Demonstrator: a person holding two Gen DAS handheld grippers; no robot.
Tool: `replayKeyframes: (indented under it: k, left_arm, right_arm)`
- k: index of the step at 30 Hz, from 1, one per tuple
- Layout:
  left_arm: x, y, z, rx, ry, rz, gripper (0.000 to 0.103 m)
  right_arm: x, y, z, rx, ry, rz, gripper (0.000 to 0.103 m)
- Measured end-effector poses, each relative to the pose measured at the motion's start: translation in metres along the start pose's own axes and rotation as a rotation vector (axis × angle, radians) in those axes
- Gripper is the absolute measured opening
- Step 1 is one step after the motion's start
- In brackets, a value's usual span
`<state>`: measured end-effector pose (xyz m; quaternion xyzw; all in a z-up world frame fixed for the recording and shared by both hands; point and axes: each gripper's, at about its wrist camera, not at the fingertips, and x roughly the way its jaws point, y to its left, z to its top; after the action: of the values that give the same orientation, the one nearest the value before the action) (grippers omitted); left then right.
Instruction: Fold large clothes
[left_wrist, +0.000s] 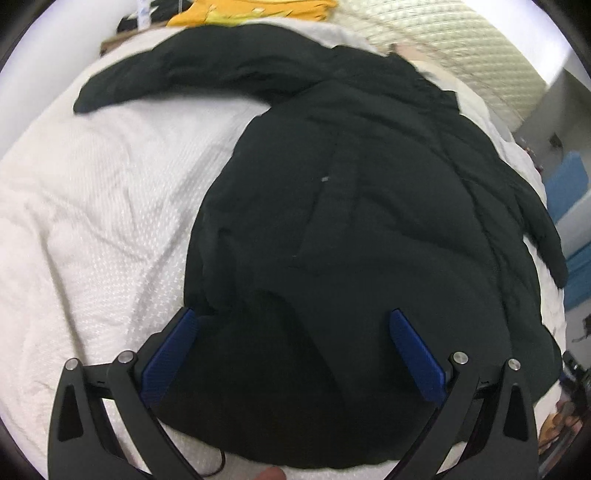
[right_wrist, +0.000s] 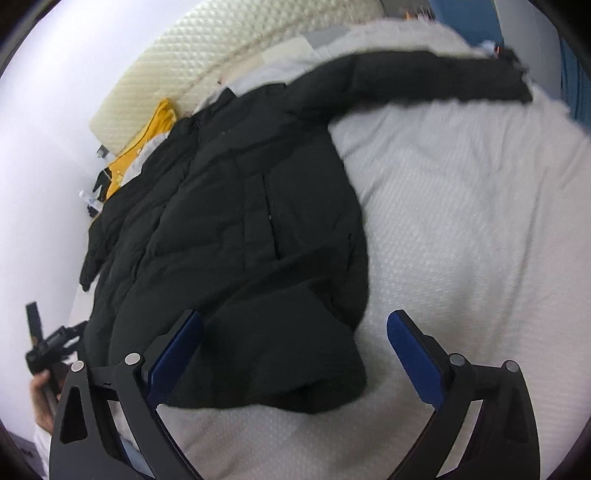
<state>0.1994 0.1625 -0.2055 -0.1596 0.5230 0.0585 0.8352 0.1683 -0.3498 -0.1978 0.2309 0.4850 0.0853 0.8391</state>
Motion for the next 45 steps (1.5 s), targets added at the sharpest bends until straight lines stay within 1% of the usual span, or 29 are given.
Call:
replayKeyframes:
  k: [2,6,9,11,12,14,15,17,18,20,21,22,24,25,26,27,28,30,31,33,36,39,45]
  left_arm:
    - [0.003,0.005,0.001,-0.025,0.004,-0.011,0.103]
    - [0.016,0.011,0.002,-0.035,0.017,-0.033,0.103]
    - [0.019,0.010,0.000,-0.032,0.025,-0.045,0.103]
    - [0.022,0.010,0.000,-0.034,0.032,-0.069,0.103]
    - [0.023,0.010,-0.001,-0.038,0.042,-0.093,0.103]
    - [0.025,0.010,-0.003,-0.040,0.052,-0.118,0.101]
    - [0.025,0.009,-0.004,-0.036,0.054,-0.130,0.099]
    - [0.024,0.006,-0.006,-0.033,0.059,-0.150,0.093]
    - [0.023,0.005,-0.007,-0.031,0.060,-0.159,0.089]
    - [0.021,0.004,-0.007,-0.027,0.062,-0.174,0.083]
    - [0.020,0.002,-0.008,-0.022,0.063,-0.178,0.080]
    - [0.019,0.002,-0.009,-0.018,0.062,-0.178,0.078]
    - [0.016,0.001,-0.009,-0.008,0.060,-0.179,0.067]
    - [0.015,0.000,-0.010,-0.003,0.059,-0.178,0.064]
    - [0.013,-0.001,-0.010,0.002,0.055,-0.178,0.056]
    - [0.011,-0.001,-0.011,0.008,0.051,-0.179,0.048]
    - [0.006,-0.004,-0.012,0.022,0.040,-0.174,0.044]
    - [-0.002,-0.003,-0.018,0.049,0.024,-0.158,0.032]
    - [-0.007,-0.005,-0.021,0.059,0.014,-0.153,0.029]
    - [-0.019,-0.005,-0.026,0.066,-0.011,-0.163,0.019]
    - [-0.032,-0.005,-0.028,0.054,-0.043,-0.152,0.016]
    - [-0.046,-0.016,-0.028,0.072,-0.073,-0.138,0.013]
    - [-0.077,-0.024,-0.035,0.085,-0.093,-0.163,0.011]
  right_arm:
    - [0.014,-0.003,0.000,0.029,0.031,0.050,0.089]
    - [0.036,-0.010,-0.003,0.080,0.093,0.135,0.087]
    - [0.038,-0.008,-0.003,0.079,0.101,0.152,0.086]
    - [0.037,-0.005,-0.002,0.069,0.102,0.178,0.083]
    - [0.037,-0.004,-0.003,0.065,0.104,0.186,0.081]
    - [0.037,0.001,-0.005,0.046,0.115,0.204,0.070]
    - [0.036,0.002,-0.006,0.039,0.118,0.205,0.067]
    - [0.035,0.007,-0.008,0.017,0.126,0.207,0.058]
    - [0.034,0.009,-0.009,0.003,0.128,0.204,0.056]
    - [0.034,0.015,-0.010,-0.028,0.128,0.192,0.049]
    - [0.039,0.024,-0.009,-0.042,0.125,0.181,0.048]
    - [0.039,0.026,-0.008,-0.055,0.123,0.175,0.043]
    - [0.038,0.031,-0.008,-0.073,0.117,0.167,0.037]
    - [0.036,0.034,-0.009,-0.089,0.111,0.159,0.032]
    - [0.035,0.037,-0.008,-0.101,0.106,0.154,0.027]
    - [0.032,0.037,-0.009,-0.114,0.098,0.150,0.025]
    - [0.029,0.040,-0.009,-0.129,0.089,0.144,0.021]
    - [0.021,0.043,-0.010,-0.137,0.065,0.138,0.018]
    - [0.016,0.044,-0.011,-0.142,0.049,0.138,0.017]
    - [0.004,0.045,-0.012,-0.167,0.022,0.133,0.016]
    - [-0.011,0.047,-0.013,-0.189,-0.017,0.131,0.015]
    - [-0.029,0.055,-0.014,-0.216,-0.066,0.127,0.014]
    - [-0.066,0.062,-0.022,-0.250,-0.140,0.117,0.014]
